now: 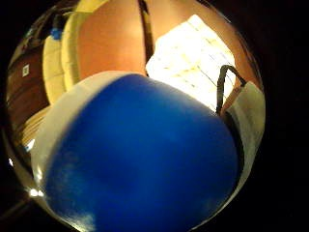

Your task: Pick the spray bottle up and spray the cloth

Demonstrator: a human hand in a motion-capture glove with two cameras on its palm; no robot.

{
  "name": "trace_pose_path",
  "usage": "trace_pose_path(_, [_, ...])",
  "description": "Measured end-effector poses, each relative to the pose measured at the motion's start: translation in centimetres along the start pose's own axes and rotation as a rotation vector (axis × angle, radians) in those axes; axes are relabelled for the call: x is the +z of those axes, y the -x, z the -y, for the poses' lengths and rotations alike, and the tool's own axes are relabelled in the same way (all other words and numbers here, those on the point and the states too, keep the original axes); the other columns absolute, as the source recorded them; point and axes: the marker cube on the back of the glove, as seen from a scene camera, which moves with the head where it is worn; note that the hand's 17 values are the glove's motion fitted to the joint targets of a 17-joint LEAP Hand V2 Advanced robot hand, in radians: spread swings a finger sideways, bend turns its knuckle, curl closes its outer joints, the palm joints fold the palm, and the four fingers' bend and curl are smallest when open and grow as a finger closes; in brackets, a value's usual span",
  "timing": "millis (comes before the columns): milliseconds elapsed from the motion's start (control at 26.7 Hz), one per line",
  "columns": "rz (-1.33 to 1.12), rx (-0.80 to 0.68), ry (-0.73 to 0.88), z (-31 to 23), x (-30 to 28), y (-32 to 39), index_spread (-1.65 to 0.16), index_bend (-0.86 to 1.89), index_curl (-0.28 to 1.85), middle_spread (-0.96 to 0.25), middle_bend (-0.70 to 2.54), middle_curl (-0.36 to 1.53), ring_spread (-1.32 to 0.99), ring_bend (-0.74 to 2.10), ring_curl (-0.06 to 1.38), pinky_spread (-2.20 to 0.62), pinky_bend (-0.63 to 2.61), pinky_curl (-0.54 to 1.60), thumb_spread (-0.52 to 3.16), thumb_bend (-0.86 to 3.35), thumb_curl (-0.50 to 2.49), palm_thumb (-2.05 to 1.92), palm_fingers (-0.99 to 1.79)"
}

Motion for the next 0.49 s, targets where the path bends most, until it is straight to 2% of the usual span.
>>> trace_pose_path(225, [0.214,-0.153,-0.123,-0.1,-4.3,5.5,-0.25,0.36,0.58,-0.17,0.62,0.49,-0.22,0.63,0.45,-0.31,0.4,0.38,0.22,-0.04,0.8,0.89,1.38])
trace_pose_path(487, [0.556,-0.309,-0.249,0.9,-5.0,13.0,-0.25,0.35,0.58,-0.17,0.62,0.49,-0.22,0.63,0.45,-0.31,0.4,0.38,0.22,-0.04,0.8,0.89,1.38])
